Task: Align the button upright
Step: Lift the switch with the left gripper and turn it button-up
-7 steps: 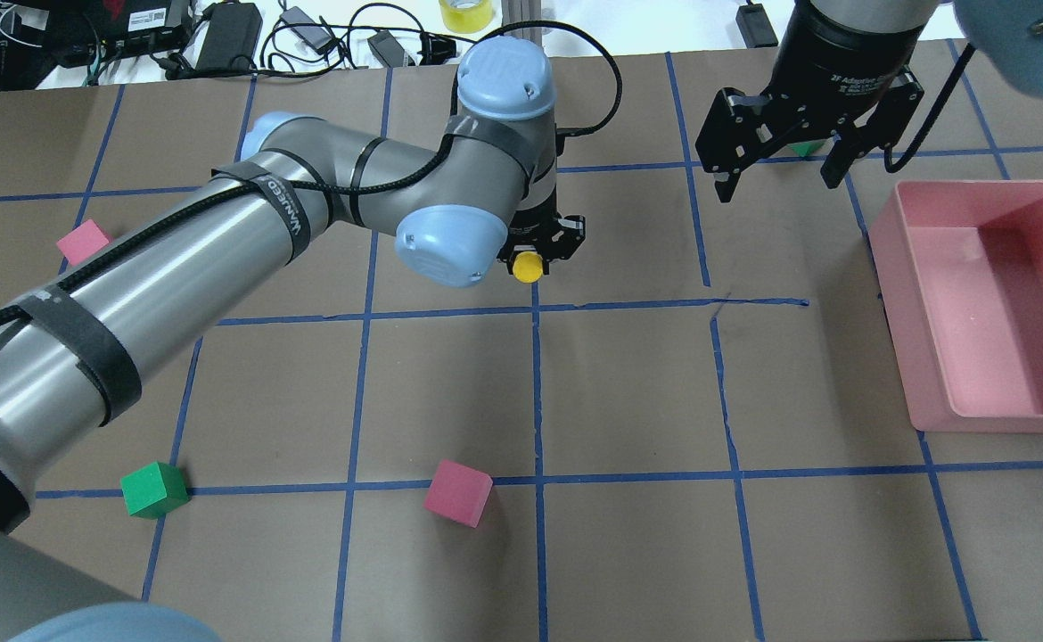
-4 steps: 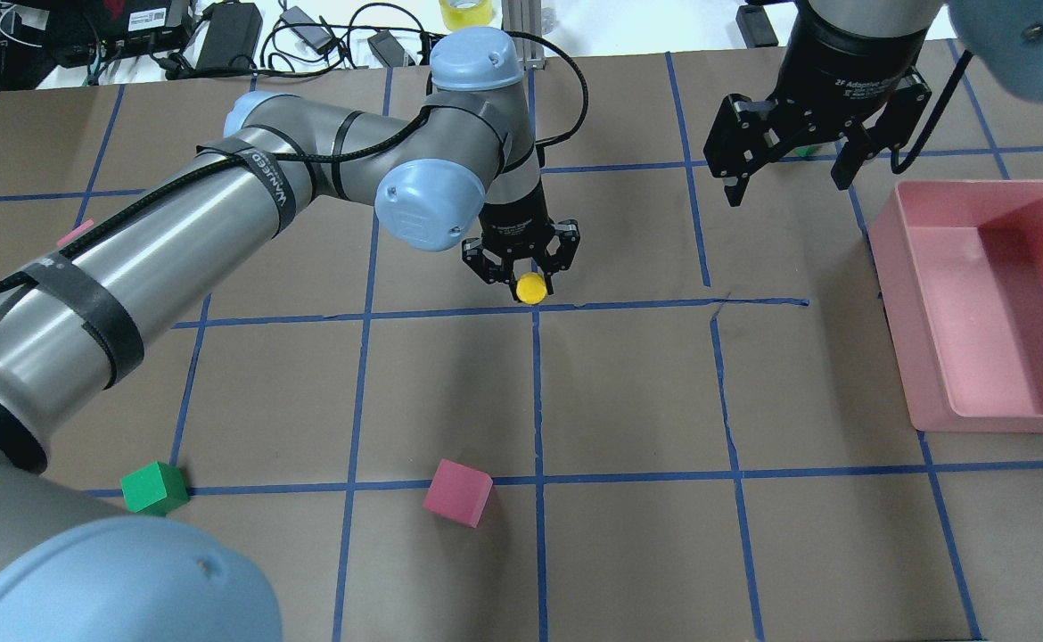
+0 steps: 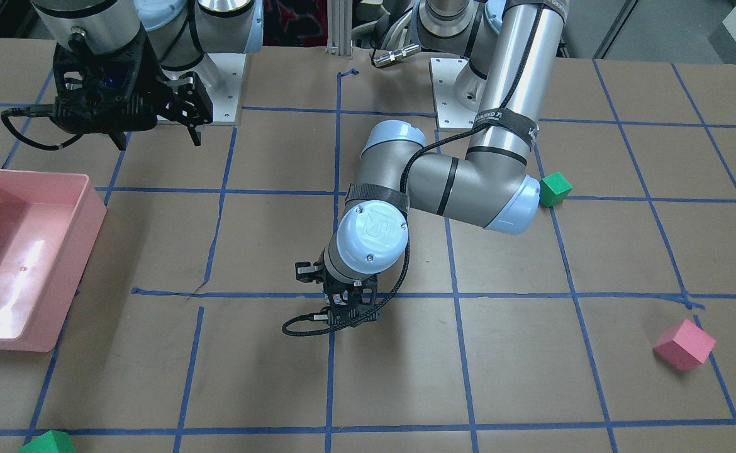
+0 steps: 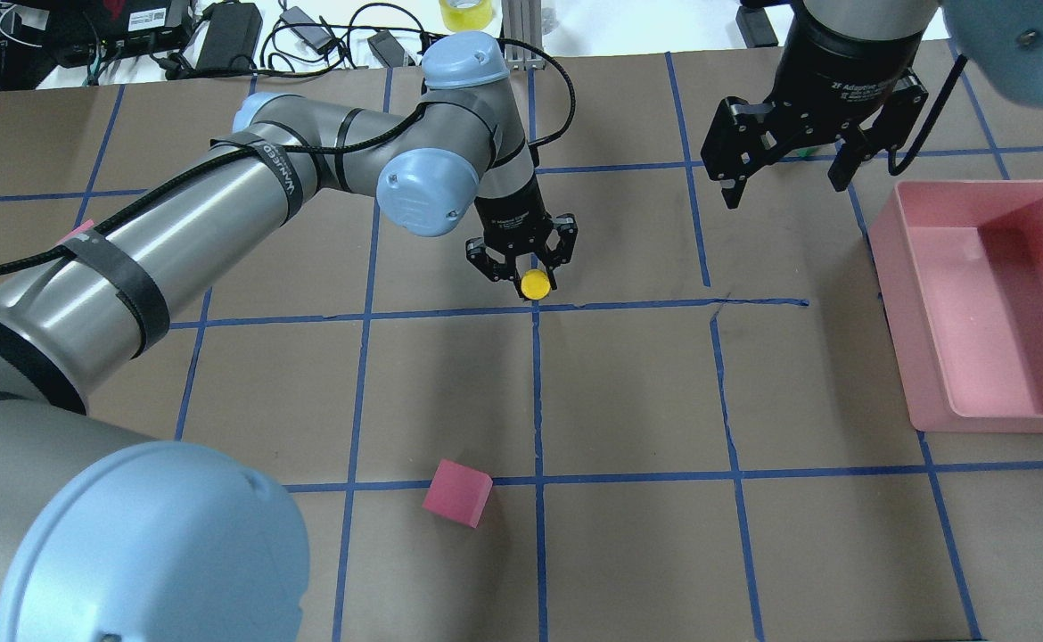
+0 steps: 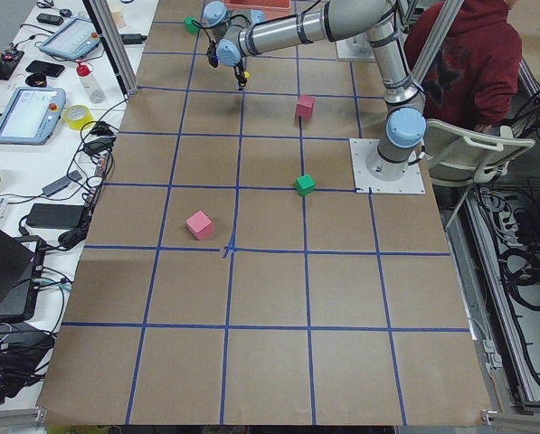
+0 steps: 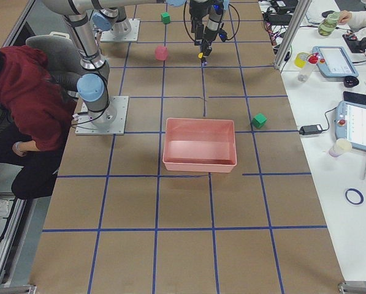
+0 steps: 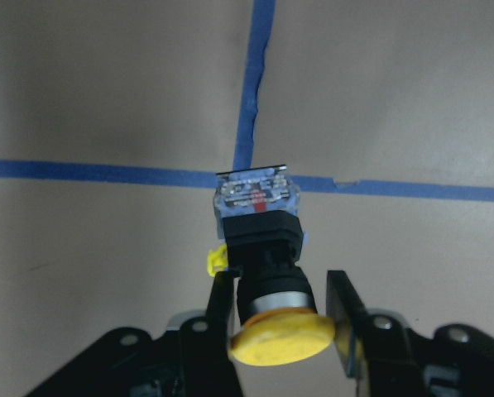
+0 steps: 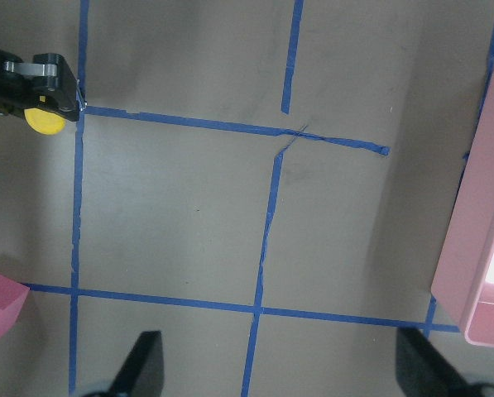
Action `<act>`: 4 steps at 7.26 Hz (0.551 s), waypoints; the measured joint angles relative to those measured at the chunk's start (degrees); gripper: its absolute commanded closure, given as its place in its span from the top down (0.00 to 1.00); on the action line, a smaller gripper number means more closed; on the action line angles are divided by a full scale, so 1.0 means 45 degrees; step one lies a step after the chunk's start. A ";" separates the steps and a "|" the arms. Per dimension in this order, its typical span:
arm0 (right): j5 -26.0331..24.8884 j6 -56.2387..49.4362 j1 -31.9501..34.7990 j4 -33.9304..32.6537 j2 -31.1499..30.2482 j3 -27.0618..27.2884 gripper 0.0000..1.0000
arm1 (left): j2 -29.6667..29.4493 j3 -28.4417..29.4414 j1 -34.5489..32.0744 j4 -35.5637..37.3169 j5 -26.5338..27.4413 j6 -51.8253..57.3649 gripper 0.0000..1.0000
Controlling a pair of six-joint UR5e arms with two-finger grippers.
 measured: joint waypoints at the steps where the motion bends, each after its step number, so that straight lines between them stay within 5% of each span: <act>1: 0.0007 -0.0005 0.0005 0.0010 -0.0003 0.0011 1.00 | -0.0044 0.0022 0.0112 0.0041 -0.0020 0.0034 0.00; 3: -0.0009 -0.0007 0.0005 0.0021 -0.0004 0.0019 1.00 | -0.0127 0.0024 0.0326 0.0133 -0.0086 0.0064 0.00; 4: -0.0003 -0.0007 0.0005 0.0014 -0.0003 0.0019 1.00 | -0.0163 0.0025 0.0355 0.0155 -0.0087 0.0054 0.99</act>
